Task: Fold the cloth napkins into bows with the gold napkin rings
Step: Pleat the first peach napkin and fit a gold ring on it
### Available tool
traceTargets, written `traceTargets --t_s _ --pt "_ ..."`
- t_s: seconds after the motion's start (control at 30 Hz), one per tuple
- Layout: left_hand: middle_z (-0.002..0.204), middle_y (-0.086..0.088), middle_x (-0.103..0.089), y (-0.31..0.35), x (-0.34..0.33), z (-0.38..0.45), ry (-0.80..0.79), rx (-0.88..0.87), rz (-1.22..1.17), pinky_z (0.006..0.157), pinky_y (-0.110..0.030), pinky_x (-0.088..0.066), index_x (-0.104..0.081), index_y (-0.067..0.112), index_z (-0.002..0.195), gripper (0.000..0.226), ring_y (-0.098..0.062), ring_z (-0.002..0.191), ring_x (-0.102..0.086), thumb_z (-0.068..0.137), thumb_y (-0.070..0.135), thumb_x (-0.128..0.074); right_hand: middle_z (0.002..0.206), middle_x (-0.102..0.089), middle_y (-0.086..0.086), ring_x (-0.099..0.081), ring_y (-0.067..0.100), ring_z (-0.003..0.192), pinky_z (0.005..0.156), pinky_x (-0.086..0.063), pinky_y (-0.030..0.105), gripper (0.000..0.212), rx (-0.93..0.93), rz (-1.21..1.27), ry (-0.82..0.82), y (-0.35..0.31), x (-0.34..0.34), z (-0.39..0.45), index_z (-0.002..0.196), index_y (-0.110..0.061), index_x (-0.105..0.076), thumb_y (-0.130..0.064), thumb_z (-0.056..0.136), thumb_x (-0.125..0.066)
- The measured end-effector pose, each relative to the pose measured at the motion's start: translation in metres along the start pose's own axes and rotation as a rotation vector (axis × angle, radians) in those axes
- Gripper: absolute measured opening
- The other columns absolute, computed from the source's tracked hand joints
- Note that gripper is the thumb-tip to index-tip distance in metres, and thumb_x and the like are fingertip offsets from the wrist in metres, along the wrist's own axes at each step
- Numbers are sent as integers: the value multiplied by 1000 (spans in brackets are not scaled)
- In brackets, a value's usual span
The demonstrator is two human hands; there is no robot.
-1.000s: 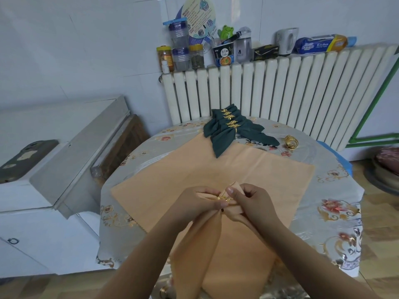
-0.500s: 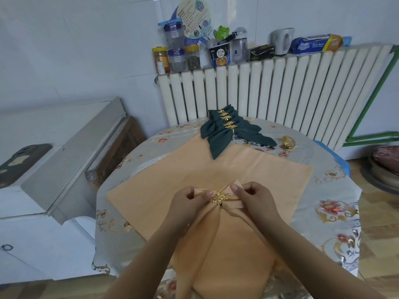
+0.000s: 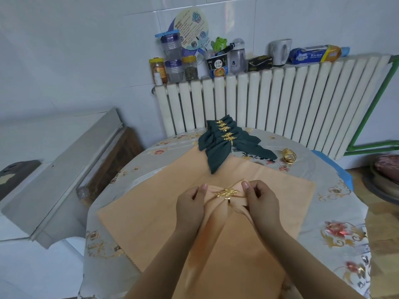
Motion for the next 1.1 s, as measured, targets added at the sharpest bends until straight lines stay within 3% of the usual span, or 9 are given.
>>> traceTargets --t_s 0.17,0.27,0.37,0.43,0.53,0.83,0.9,1.0,1.1 --pt "102 10 -68 2 -18 39 -293 140 48 82 -26 -48 -67 28 109 22 -8 95 -61 95 35 -51 75 -64 -5 -56 12 73 59 -37 21 21 -47 -40 -15 -6 -3 46 82 -20 -61 -33 95 -50" --pt "102 5 -67 1 -12 57 -174 153 34 82 -29 -47 -66 18 104 17 -13 93 -59 93 26 -56 78 -62 0 -55 21 82 62 -35 21 32 -25 -177 -188 -9 -14 60 81 -19 -60 -34 99 -38" --pt "99 8 -53 -3 -4 94 -19 199 81 79 -25 -38 -54 20 106 15 -10 91 -50 93 27 -57 117 -62 8 -52 22 110 86 -36 26 36 -49 -324 -334 -12 -42 88 121 -15 -60 -26 103 -31" --pt "100 7 -52 -7 2 118 36 217 107 80 -25 -36 -51 18 105 15 -11 92 -48 94 26 -56 127 -58 1 -49 15 109 88 -34 22 37 -78 -272 -412 -12 -61 106 134 -21 -50 -18 102 -32" --pt "96 7 -56 -14 12 159 91 183 140 72 -22 -35 -53 16 101 12 -10 88 -51 92 22 -57 118 -59 -4 -49 5 92 75 -39 17 33 -103 -204 -407 -6 -98 143 130 -24 -51 -16 99 -42" --pt "85 2 -61 -20 31 350 169 58 343 70 -26 -35 -62 11 86 15 -20 86 -56 91 21 -53 120 -62 4 -56 16 105 84 -40 24 29 -63 -208 -366 -24 -224 297 123 -11 -58 -19 96 -50" --pt "87 0 -67 -14 30 381 162 16 395 70 -28 -42 -68 10 91 23 -21 86 -59 93 21 -47 121 -61 4 -56 17 107 83 -39 22 31 -74 -200 -356 -32 -238 322 125 -11 -57 -19 96 -50" --pt "91 3 -64 -7 22 423 95 -1 337 67 -13 -41 -67 18 101 23 -17 83 -57 95 24 -45 115 -63 6 -55 14 91 74 -42 21 25 -64 -180 -307 -37 -262 364 118 -11 -59 -16 94 -51" --pt "111 -4 -62 -13 8 461 -44 -8 395 88 -31 -45 -56 19 119 30 -25 99 -57 94 30 -43 103 -64 3 -55 15 89 69 -44 20 18 -80 -83 -227 -27 -285 405 102 -15 -62 -8 91 -51"
Point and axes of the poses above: each hand's wrist, its own z-axis towards the middle knuckle, its own x-axis out of the back of the hand, y = z × x, the point moved 5 cm from there along z, towards the middle knuckle
